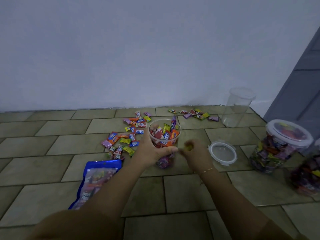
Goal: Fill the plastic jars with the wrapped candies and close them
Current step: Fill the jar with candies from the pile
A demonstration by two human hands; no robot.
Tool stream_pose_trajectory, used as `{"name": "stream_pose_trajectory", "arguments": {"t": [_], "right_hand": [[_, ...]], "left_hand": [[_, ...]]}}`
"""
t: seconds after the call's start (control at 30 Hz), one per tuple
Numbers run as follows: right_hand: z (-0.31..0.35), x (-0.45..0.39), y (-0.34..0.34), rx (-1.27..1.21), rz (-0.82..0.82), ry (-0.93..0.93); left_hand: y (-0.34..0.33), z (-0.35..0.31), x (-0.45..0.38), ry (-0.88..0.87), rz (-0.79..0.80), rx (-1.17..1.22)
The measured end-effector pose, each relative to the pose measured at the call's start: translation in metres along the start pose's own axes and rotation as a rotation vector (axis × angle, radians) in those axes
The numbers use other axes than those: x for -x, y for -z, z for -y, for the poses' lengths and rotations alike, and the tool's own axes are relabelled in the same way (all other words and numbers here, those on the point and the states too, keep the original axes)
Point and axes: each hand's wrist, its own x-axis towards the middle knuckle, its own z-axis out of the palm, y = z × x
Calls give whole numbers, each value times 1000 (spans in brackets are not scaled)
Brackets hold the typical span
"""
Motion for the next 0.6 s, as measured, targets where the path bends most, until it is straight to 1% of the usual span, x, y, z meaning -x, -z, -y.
{"name": "stream_pose_trajectory", "arguments": {"t": [0.07, 0.1, 0.13, 0.17, 0.23, 0.3, 0.37, 0.43, 0.5, 0.57, 0.6], "right_hand": [[11, 0, 14, -353, -246, 65], [17, 0, 20, -472, -332, 115], [24, -1, 25, -547, -381, 174], [31, -1, 29, -585, -395, 231], [44, 0, 31, -598, -348, 344], [52, 3, 29, -516, -270, 434], [57, 5, 23, -461, -170, 482], [58, 6, 17, -508, -98, 493], [58, 6, 13, -590, -67, 474], [57, 4, 13, -663, -90, 435], [56, 3, 13, -699, -132, 400]], "left_hand": [[0, 0, 0, -8, -2, -3], [0, 1, 0, -9, -4, -5], [0, 1, -1, -10, -5, -6], [0, 1, -1, -8, -4, -2], [-1, 1, -1, -20, -2, 11], [-2, 0, -1, -24, -9, 4], [-2, -2, 0, -41, -22, -8], [-2, -4, 1, -51, -27, -12], [-2, -5, 1, -55, -32, -21], [-2, -5, 0, -52, -33, -22], [-2, -5, 0, -48, -34, -18]]}}
